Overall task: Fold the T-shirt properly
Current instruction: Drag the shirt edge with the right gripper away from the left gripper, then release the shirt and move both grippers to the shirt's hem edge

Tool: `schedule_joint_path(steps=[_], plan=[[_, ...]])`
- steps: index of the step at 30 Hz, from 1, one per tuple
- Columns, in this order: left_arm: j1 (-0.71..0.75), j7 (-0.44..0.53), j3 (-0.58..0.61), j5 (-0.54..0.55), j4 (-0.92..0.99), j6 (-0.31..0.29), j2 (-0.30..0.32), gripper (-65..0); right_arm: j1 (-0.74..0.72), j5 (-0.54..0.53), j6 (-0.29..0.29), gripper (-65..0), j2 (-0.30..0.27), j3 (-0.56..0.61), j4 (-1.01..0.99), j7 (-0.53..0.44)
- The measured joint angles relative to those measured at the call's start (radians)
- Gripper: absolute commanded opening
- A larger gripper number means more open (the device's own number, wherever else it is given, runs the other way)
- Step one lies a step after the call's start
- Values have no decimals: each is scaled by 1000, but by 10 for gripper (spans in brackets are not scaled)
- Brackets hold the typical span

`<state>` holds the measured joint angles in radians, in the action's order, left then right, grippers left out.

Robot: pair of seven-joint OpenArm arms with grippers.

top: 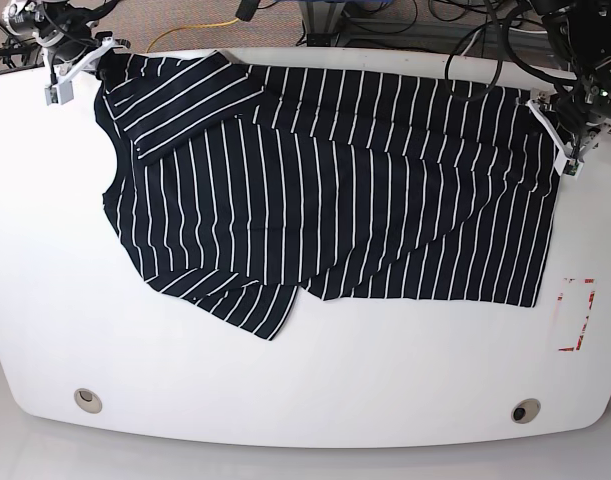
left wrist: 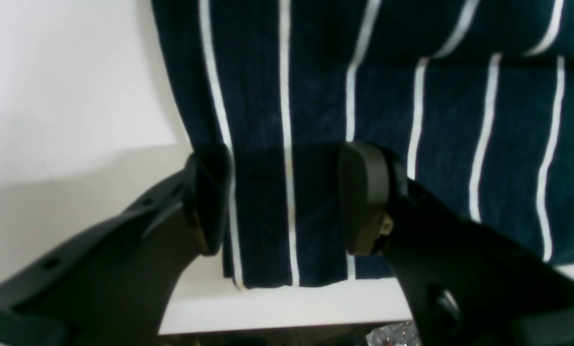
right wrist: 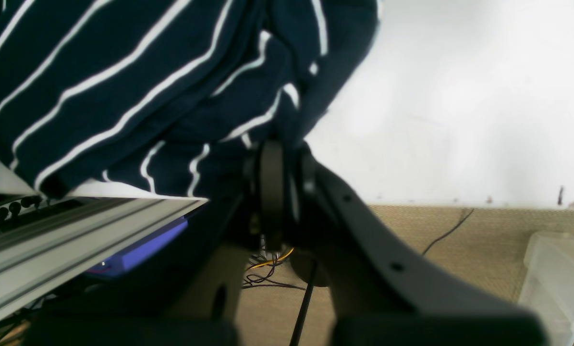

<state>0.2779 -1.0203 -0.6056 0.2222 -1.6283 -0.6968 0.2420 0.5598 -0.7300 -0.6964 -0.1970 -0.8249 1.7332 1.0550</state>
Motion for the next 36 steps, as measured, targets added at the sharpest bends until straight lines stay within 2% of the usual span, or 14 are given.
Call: schedule_joint_path(steps=[3,5,6,8,11,14,19,23,27,31,36], plan=[[21,0,25,7,-17,0,20,-317,-13,0,0,-466,0,0,0,0],[22,-15,23,-7,-46,-1,18,-314,-29,0,0,-311,0,0,0,2],[26,-40,15,-19,-70,-1,12,-312,-39,-1,0,-258,-2,0,0,2],[41,-43,-6,-16,-122,-2,11,-312,-50,-8,-1,-205,-2,-15,3,-1],[43,-48,-18,-22,-169,-1,16,-312,-68,2,0,-209,-9,-58,27,1],[40,-45,-13,37,-219,-1,13,-315,-99,6,4,-212,-14,-58,51,3],[5,-55,-10,55,-239,-1,11,-318,-216,10,5,-212,-70,-14,32,-2],[-95,-46,-11,5,-219,-3,2,-318,-327,6,-2,-212,-87,79,-31,5],[-214,-45,-11,-111,-155,-1,-49,-318,-430,10,0,-212,-130,162,-89,3],[-343,-52,-16,-227,-42,-3,-74,-318,-539,15,0,-212,-144,212,-191,5],[-480,-28,-13,-279,59,-3,-85,-319,-671,134,-3,-212,-144,282,-284,-9]])
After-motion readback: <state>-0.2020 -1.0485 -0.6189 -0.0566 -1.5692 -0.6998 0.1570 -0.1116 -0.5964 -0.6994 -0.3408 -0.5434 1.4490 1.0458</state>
